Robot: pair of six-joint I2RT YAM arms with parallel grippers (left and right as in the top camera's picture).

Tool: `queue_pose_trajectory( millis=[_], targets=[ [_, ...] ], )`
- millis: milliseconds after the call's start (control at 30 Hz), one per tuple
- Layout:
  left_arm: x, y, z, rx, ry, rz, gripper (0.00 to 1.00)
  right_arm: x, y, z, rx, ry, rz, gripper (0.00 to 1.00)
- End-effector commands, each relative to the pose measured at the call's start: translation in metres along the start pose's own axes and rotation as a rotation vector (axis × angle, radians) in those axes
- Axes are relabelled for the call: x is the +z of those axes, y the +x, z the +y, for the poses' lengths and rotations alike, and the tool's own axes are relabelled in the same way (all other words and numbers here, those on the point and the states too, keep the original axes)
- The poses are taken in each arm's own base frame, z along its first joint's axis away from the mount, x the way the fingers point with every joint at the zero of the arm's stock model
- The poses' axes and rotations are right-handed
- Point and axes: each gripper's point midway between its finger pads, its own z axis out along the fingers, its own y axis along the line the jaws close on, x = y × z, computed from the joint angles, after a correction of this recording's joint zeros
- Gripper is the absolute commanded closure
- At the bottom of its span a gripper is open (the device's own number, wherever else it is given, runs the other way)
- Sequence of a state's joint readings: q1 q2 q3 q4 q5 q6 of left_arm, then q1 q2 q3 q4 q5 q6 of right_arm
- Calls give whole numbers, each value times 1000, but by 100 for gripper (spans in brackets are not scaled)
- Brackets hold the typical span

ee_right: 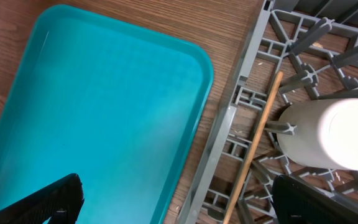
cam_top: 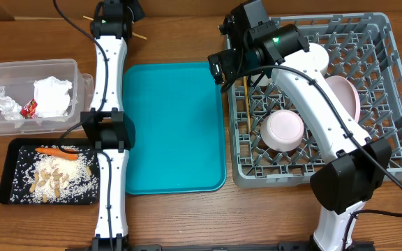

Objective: Sort waste into correct bins and load items into the dishwasher

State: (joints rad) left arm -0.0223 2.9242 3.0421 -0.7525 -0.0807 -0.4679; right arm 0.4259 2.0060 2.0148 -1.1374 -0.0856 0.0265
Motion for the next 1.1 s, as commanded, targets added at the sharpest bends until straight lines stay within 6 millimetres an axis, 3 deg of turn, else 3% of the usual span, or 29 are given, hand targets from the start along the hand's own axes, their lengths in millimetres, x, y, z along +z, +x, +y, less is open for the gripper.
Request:
queue_pose_trajectory(
  millis=[0, 100, 200, 500, 767, 867, 1067],
  targets=[
    [23, 40, 8, 15, -55, 64, 96, -2, -3, -2, 4, 6, -13, 0],
    [35, 64, 22, 21, -91, 118, 96, -2, -3, -2, 4, 6, -12, 0],
    [40, 75, 31, 25, -110, 146, 96, -2, -3, -2, 4, 6, -13, 0],
    [40, 85, 46, 62, -165, 178, 96, -2, -3, -2, 4, 6, -13, 0],
    [28, 112, 63, 78, -230, 305, 96, -2, -3, -2, 4, 6, -13, 0],
    [19, 99, 46, 62, -162, 302, 96, -2, -3, -2, 4, 6, -13, 0],
    [2, 42, 8, 11, -50, 147, 96, -2, -3, -2, 4, 6, -13, 0]
  ],
)
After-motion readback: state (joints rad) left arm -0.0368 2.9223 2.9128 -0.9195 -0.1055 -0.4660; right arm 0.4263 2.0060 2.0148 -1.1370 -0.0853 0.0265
